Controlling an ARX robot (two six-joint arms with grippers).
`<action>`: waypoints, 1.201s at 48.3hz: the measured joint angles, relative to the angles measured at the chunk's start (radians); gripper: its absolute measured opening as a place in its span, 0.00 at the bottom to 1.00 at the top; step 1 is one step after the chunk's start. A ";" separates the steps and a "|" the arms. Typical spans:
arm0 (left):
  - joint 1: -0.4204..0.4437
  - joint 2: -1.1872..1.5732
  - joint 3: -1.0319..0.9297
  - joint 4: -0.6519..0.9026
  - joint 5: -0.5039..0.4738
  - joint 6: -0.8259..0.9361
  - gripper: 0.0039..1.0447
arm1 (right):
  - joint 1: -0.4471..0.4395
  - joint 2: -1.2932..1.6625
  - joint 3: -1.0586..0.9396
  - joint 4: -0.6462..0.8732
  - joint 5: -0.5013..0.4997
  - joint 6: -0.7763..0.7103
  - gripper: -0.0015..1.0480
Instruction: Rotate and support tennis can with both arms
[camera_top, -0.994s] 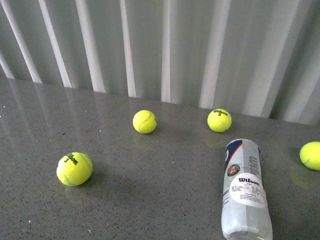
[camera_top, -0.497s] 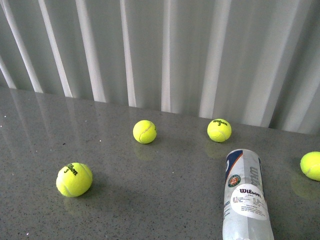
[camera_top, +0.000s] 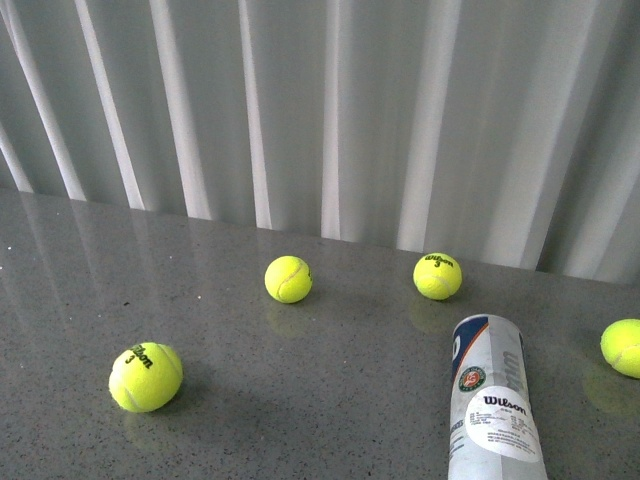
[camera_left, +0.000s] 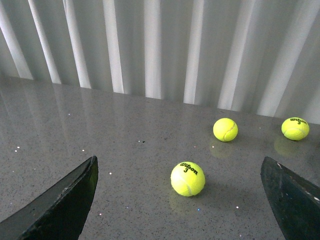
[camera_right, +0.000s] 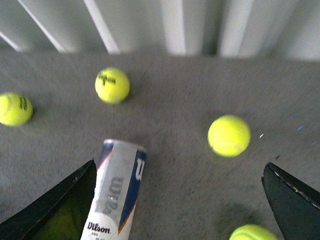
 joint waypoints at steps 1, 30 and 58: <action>0.000 0.000 0.000 0.000 0.000 0.000 0.94 | 0.016 0.071 0.041 -0.035 -0.007 0.012 0.93; 0.000 0.000 0.000 0.000 0.000 0.000 0.94 | 0.201 0.515 0.143 -0.060 -0.081 0.164 0.93; 0.000 0.000 0.000 0.000 0.000 0.000 0.94 | 0.215 0.648 0.138 0.058 -0.090 0.200 0.86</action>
